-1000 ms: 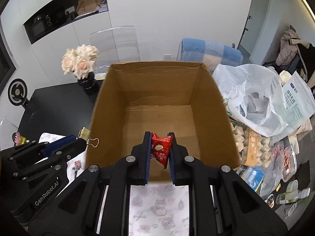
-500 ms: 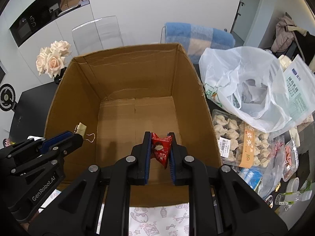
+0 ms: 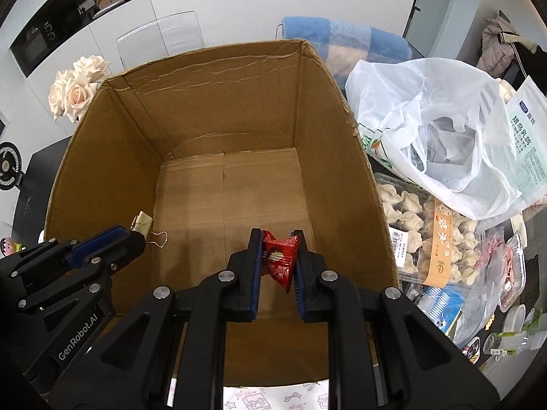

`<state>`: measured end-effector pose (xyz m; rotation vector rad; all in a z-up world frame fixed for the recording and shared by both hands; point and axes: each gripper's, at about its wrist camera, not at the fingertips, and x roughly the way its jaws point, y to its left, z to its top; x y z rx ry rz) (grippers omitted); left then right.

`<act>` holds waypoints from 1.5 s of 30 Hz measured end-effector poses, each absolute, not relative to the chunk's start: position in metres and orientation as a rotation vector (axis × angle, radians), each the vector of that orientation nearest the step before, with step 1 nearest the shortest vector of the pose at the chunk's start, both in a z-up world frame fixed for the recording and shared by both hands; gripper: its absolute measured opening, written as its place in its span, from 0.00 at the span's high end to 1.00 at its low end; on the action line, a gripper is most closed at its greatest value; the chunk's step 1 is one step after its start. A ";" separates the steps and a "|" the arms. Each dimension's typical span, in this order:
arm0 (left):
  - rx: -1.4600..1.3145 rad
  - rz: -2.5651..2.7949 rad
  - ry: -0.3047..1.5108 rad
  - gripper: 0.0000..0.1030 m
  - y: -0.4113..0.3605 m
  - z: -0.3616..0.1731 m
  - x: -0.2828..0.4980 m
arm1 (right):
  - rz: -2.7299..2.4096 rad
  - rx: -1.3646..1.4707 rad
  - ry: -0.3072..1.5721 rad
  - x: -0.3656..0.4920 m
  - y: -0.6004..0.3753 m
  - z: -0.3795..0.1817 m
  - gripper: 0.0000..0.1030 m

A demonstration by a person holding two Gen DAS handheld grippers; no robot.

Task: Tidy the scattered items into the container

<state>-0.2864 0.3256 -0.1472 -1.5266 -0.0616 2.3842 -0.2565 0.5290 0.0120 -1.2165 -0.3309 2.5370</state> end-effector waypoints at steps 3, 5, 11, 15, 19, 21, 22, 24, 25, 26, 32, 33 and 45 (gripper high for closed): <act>-1.532 2.394 -0.051 0.83 0.326 -0.148 -0.287 | 2.535 -1.210 -0.325 -0.256 0.531 0.011 0.82; -1.533 2.403 -0.044 0.83 0.326 -0.148 -0.287 | 2.535 -1.206 -0.317 -0.256 0.532 0.011 0.81; -1.482 2.440 -0.010 0.40 0.324 -0.142 -0.282 | 2.542 -1.169 -0.304 -0.252 0.536 0.012 0.41; -1.427 2.461 -0.005 0.33 0.322 -0.132 -0.277 | 2.544 -1.165 -0.299 -0.249 0.536 0.013 0.39; -1.391 2.459 -0.011 0.33 0.317 -0.117 -0.269 | 2.554 -1.148 -0.312 -0.243 0.529 0.018 0.39; -1.372 2.460 -0.015 0.33 0.311 -0.109 -0.264 | 2.567 -1.135 -0.320 -0.237 0.522 0.022 0.39; -1.362 2.460 -0.020 0.33 0.307 -0.104 -0.260 | 2.574 -1.126 -0.327 -0.234 0.518 0.025 0.39; -1.343 2.464 -0.038 0.33 0.295 -0.096 -0.253 | 2.593 -1.102 -0.345 -0.225 0.505 0.029 0.39; -1.335 2.468 -0.052 0.33 0.287 -0.091 -0.249 | 2.601 -1.092 -0.354 -0.220 0.499 0.031 0.39; -1.330 2.476 -0.056 0.33 0.282 -0.088 -0.246 | 2.609 -1.083 -0.362 -0.216 0.492 0.033 0.39; -1.328 2.519 -0.079 0.33 0.227 -0.078 -0.219 | 2.635 -1.073 -0.414 -0.193 0.445 0.026 0.39; -1.333 2.529 -0.081 0.33 0.218 -0.078 -0.215 | 2.640 -1.077 -0.422 -0.190 0.435 0.023 0.39; -1.385 2.603 -0.155 0.33 0.089 -0.105 -0.151 | 2.712 -1.073 -0.489 -0.139 0.322 -0.039 0.23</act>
